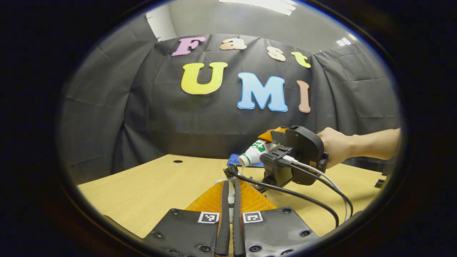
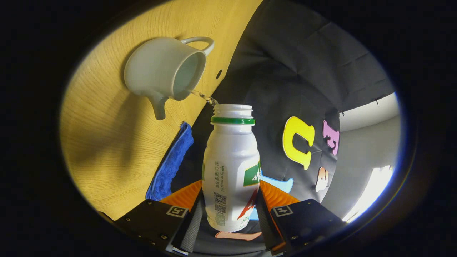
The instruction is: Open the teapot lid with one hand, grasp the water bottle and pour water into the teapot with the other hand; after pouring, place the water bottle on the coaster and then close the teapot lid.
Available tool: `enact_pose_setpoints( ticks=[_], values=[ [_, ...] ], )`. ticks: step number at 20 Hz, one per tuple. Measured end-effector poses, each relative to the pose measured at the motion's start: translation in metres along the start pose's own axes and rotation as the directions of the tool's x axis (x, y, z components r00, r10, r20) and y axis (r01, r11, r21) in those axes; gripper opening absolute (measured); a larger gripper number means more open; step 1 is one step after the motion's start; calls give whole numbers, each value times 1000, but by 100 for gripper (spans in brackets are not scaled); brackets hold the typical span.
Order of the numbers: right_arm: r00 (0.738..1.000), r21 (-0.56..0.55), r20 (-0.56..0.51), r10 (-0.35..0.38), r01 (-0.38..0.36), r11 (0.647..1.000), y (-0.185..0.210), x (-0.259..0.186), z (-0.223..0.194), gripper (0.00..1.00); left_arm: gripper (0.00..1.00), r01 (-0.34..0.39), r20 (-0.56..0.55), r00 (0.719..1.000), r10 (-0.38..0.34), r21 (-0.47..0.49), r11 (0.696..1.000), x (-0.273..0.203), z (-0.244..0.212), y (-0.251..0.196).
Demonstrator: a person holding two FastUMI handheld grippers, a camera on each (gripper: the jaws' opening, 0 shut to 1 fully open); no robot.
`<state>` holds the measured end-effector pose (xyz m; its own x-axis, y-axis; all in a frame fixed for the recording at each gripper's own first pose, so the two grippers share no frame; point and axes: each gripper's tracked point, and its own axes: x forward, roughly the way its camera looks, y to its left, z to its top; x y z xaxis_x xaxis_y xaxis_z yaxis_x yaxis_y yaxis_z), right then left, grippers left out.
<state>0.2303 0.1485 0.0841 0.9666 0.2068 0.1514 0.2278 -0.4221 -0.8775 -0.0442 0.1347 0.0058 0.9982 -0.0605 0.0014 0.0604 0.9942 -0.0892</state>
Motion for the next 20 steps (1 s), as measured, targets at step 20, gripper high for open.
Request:
enact_pose_setpoints(
  ticks=[20],
  values=[
    [998, 90, 33, 47, -49, 995, 10, 7, 12, 71, 10, -12, -24, 1000, 11, -6, 1000, 1, -3, 2]
  ],
)
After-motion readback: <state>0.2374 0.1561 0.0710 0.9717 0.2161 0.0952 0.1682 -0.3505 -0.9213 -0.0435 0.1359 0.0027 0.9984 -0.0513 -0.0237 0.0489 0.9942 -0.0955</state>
